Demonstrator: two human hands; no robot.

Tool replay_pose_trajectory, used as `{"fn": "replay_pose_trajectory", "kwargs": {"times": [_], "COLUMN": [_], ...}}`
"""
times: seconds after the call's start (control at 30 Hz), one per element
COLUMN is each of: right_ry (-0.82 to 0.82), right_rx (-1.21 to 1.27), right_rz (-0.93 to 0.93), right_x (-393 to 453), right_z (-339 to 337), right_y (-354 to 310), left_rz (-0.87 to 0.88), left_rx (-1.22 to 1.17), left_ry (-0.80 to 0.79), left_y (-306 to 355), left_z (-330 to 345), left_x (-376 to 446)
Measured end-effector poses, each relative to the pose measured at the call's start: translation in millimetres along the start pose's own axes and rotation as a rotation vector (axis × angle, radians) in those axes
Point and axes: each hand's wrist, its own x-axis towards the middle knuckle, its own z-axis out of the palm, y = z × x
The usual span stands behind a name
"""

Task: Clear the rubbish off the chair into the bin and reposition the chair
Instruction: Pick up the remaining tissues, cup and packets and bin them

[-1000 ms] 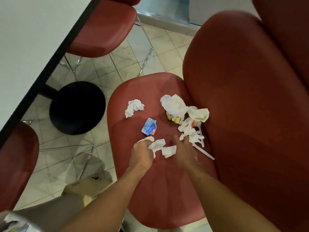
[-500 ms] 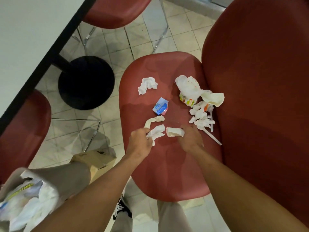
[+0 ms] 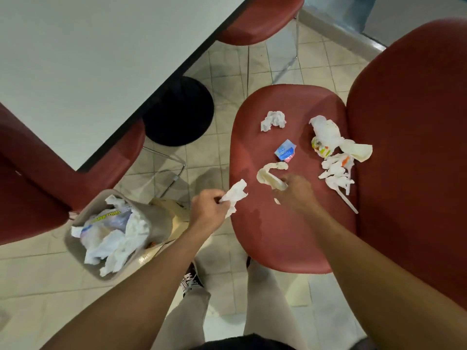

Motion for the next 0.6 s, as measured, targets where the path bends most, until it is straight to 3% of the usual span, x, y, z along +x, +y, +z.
{"fn": "replay_pose_trajectory", "kwargs": {"times": [0.27,0.6], "right_ry": [-0.172,-0.256], "right_rx": [-0.013,-0.054], "right_rz": [-0.139,-0.216], "right_x": [-45,-83], "right_z": [77,194], "right_y": [-88,-187], "left_rz": [-0.135,-0.221], "left_rx": [-0.16,-0.101], "left_ry": [0.153,0.406], "left_y": [-99,-215], "left_z": [-80,-174], "left_x": [-38,-57]}}
